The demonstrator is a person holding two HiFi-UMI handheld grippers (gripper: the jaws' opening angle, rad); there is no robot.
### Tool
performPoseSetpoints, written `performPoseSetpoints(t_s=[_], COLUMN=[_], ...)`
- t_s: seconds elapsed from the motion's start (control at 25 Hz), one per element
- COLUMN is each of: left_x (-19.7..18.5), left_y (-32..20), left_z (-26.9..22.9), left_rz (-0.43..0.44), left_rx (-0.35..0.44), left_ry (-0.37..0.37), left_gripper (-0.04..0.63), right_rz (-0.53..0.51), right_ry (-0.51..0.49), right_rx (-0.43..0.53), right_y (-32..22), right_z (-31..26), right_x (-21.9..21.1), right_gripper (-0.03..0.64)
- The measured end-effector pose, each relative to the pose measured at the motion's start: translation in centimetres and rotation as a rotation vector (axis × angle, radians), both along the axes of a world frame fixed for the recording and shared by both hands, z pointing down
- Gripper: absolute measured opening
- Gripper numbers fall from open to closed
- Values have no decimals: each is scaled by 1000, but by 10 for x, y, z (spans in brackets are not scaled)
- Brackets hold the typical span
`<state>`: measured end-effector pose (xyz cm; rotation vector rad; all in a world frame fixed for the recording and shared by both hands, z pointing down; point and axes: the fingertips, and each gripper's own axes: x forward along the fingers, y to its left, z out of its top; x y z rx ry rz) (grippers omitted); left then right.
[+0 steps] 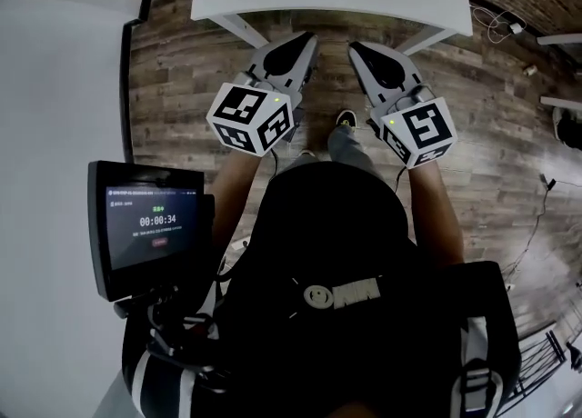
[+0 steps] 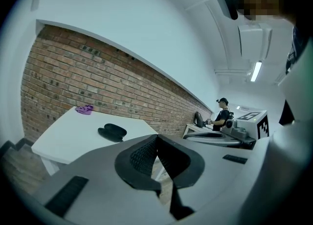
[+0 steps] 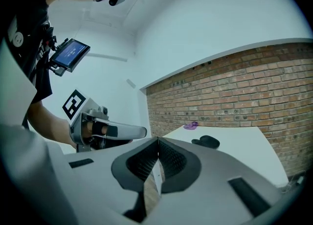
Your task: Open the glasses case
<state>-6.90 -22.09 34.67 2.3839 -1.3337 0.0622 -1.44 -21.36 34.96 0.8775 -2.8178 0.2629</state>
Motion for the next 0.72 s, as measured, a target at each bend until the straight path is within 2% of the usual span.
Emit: performPoseSetpoints(t_s=[0.32, 0.6, 0.72], left_x=[-29, -38, -29], left_y=[102, 175, 195], left_z=[3, 3, 2], left_rz=[12, -23, -17], left_rx=[29, 69, 70], left_ry=[28, -26, -27], left_gripper=[5, 5, 5], right_rz=[46, 43, 35], right_ry=[28, 29, 33], right_rx=[14, 20, 10], right_y=[105, 178, 200], right_z=[6, 7, 9], right_x=[-25, -31, -24], right_gripper=[8, 7, 6])
